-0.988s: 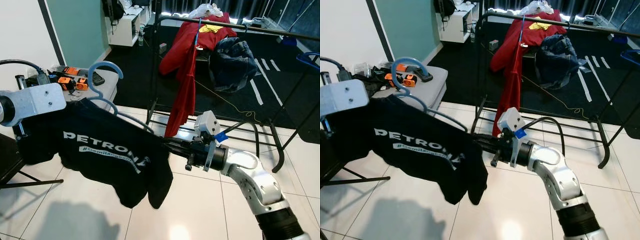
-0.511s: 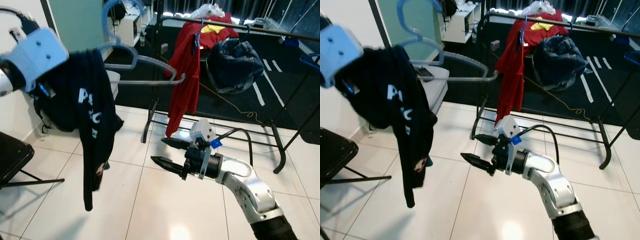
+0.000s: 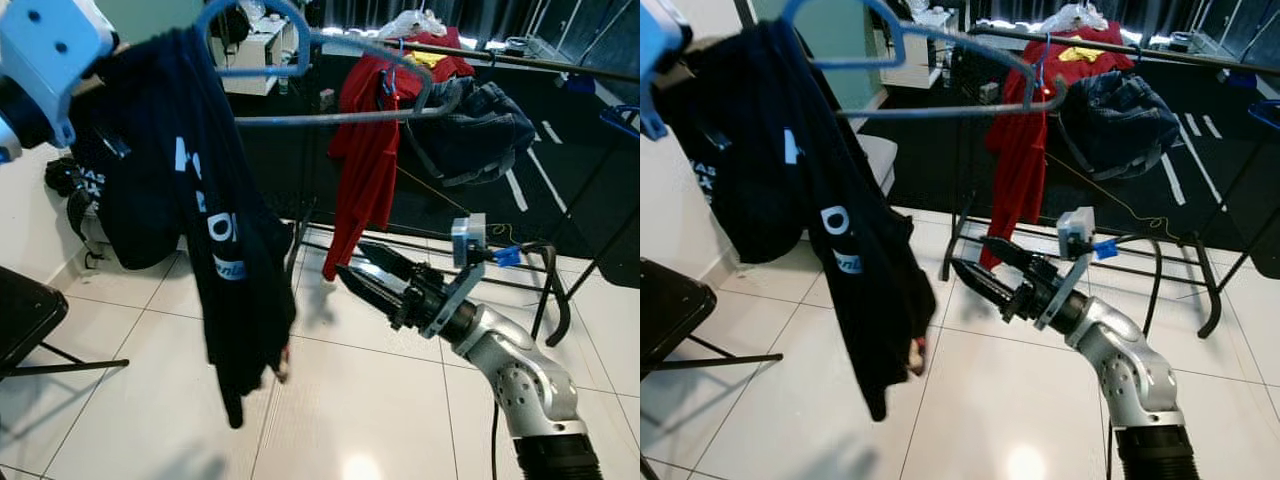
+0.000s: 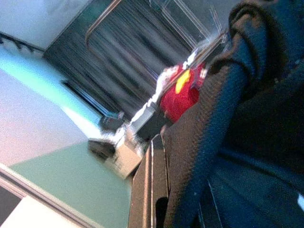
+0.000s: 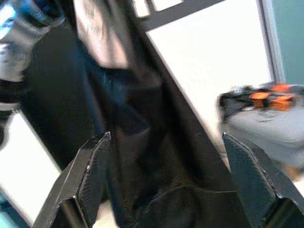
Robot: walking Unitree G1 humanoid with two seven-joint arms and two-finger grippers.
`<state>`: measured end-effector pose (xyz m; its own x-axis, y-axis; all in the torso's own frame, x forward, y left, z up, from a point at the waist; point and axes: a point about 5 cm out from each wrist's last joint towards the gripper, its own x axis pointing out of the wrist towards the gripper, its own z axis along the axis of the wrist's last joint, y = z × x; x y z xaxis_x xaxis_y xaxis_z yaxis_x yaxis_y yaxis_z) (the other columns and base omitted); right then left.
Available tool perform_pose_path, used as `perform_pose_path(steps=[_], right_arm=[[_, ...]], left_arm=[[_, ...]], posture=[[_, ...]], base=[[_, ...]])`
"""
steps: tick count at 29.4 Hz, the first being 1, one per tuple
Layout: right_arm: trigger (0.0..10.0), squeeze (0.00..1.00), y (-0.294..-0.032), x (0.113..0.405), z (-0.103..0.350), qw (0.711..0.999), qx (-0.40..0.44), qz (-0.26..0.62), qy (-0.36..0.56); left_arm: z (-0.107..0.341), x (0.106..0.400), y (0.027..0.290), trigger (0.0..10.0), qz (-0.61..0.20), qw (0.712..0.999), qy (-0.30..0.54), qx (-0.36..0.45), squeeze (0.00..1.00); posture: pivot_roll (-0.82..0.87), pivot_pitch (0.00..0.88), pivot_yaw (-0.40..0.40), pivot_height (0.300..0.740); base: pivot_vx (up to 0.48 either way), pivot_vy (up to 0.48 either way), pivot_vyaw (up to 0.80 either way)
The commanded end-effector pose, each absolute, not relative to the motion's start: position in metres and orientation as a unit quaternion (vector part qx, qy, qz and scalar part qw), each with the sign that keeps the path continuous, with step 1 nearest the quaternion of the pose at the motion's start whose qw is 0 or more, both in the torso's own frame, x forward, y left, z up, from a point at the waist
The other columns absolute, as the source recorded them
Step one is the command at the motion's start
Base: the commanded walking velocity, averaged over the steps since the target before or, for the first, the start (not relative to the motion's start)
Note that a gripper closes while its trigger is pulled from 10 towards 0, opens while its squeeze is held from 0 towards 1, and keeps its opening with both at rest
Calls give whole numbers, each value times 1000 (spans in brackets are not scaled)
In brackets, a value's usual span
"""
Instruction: Hang hanger
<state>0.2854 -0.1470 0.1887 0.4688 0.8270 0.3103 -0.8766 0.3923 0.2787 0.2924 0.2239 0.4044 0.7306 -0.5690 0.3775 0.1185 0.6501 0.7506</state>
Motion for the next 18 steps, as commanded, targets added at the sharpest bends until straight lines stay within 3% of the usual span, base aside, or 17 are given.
perform_pose_path(steps=[1,18], right_arm=[[10000,0,-141,278,188,810,216,542,-58],[10000,0,-117,275,201,782,234,574,-65]], left_arm=[[421,280,220,10000,-208,847,-349,342,0],[424,274,190,10000,-257,840,-368,303,0]], posture=[[-43,64,2,740],[-41,65,1,740]], base=[[0,0,0],[0,0,0]])
